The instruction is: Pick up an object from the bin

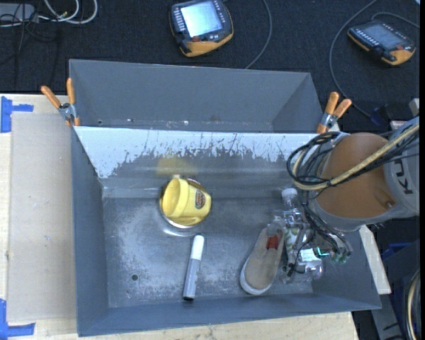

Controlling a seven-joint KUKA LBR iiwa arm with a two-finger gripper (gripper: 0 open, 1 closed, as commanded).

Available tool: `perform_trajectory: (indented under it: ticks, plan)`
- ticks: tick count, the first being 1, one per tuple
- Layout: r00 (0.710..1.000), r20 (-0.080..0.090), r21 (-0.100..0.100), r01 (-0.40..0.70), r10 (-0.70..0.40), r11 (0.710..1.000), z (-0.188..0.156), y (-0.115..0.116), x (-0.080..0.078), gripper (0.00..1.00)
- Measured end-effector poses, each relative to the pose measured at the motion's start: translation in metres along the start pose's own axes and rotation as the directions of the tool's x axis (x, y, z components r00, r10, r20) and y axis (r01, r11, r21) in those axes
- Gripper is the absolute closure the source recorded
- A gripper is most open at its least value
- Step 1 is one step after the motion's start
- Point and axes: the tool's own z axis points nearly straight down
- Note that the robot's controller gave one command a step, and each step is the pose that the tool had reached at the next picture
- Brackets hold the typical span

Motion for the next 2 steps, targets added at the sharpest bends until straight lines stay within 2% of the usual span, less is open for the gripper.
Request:
perform_trajectory:
  ticks: [2]
  plan:
    - [1.000,0.000,0.000,0.001,-0.001,1.000,0.0000,-0.0001,0.0000,0.00]
